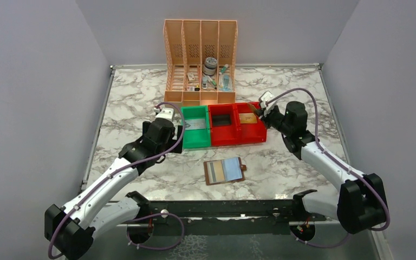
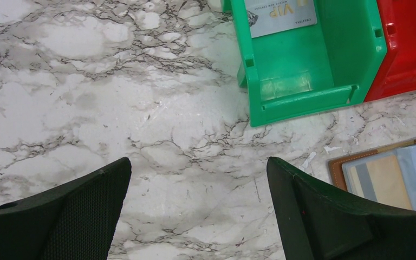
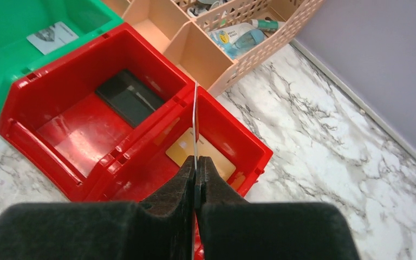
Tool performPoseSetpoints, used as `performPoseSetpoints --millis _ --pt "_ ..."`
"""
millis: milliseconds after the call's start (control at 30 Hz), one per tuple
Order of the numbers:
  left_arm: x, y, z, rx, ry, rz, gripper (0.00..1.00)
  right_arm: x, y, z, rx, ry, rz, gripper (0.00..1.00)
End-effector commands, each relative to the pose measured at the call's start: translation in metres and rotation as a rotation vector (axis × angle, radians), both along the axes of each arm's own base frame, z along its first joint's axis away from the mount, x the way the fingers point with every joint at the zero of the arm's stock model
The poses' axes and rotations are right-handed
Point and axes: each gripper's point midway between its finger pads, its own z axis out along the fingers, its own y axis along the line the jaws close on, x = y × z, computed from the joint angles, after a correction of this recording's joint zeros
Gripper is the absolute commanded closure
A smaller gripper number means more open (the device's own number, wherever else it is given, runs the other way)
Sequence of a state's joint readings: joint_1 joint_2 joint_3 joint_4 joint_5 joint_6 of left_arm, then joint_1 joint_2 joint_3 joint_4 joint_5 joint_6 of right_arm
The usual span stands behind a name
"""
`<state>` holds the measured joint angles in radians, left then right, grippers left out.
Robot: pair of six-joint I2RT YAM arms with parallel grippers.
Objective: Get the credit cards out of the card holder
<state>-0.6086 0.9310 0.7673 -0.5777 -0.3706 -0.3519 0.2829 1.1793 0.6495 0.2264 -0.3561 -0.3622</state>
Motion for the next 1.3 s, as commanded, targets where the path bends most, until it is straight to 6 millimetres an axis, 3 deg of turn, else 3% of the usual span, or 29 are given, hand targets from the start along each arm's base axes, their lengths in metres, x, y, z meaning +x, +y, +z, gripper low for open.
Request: performPoseSetpoints --millis 0,400,567,833,1133,1267 --pt "0.004 0.009 0.012 -0.008 -0.068 0.045 0.01 0.009 -0.006 -0.01 -0.134 -0.078 0.013 0.99" --pt "0.006 0.016 0.019 0.0 -0.105 0.075 0.01 0.024 0.009 -0.07 -0.318 0.035 0.192 0.99" --pt "0.006 0.016 0.018 -0.005 -0.103 0.077 0.01 0.041 0.008 -0.077 -0.348 -0.01 0.17 0.99" --pt "0.006 0.008 0.014 -0.004 -0.076 0.034 0.01 0.059 0.015 -0.072 -0.333 -0.054 0.172 0.99" --pt "0.007 0.007 0.013 0.005 -0.07 0.017 0.01 0.065 0.015 -0.105 -0.463 -0.004 0.269 0.99" --pt "0.008 0.006 0.012 0.009 -0.064 0.013 0.01 0.073 0.016 -0.107 -0.465 -0.035 0.259 0.99"
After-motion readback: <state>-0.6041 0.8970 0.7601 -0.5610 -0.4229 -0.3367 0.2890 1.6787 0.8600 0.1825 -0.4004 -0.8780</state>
